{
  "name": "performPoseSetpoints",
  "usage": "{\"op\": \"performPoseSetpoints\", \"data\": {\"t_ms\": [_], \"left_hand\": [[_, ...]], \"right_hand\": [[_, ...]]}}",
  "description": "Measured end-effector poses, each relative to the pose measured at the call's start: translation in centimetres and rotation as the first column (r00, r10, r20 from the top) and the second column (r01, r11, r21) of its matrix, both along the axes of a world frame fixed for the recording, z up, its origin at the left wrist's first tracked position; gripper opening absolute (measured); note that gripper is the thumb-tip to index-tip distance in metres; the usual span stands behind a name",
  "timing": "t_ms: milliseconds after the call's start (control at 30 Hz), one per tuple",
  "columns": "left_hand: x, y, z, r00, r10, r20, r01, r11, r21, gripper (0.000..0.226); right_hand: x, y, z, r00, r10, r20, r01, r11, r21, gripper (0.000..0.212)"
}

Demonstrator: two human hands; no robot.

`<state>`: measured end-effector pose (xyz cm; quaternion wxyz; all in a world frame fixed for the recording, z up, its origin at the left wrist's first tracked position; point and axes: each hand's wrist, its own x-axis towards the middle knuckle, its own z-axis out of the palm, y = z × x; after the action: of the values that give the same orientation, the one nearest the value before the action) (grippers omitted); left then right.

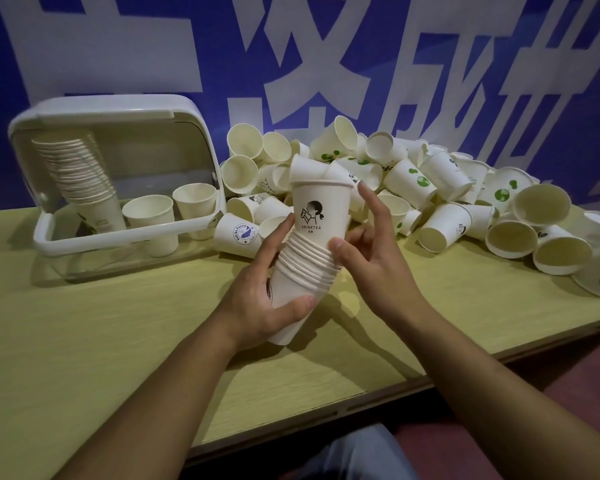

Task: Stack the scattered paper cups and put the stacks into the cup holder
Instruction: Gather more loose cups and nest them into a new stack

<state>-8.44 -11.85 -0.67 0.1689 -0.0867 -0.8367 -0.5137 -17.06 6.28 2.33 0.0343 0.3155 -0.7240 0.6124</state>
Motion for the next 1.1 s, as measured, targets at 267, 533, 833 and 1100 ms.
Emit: {"op": "performPoseSetpoints", "data": {"t_ms": [267,533,833,1100], "left_hand": [[-0.3,-0.3,0.0,0.994,0.077,-0.078,-0.068,0.990,0.120,0.101],[-0.4,-0.1,0.3,0.988,0.113,-0.110,-0.098,0.987,0.129,0.095],[-0.3,-0.2,0.4,0.986,0.149,-0.081,-0.140,0.985,0.103,0.098],[-0.3,-0.2,0.3,0.993,0.101,-0.061,-0.097,0.993,0.072,0.097]], "right_hand": [[0.0,0.3,-1.1,0.999,-0.032,-0.018,0.031,0.999,-0.011,0.032],[-5.0,1.5,-2.2,0.918,-0.396,0.034,0.394,0.917,0.057,0.059],[-12.3,-0.9,-4.0,0.757,-0.619,0.206,0.608,0.784,0.123,0.077],[-7.3,0.0,-1.8,0.876,-0.437,0.205,0.472,0.866,-0.168,0.071]]}}
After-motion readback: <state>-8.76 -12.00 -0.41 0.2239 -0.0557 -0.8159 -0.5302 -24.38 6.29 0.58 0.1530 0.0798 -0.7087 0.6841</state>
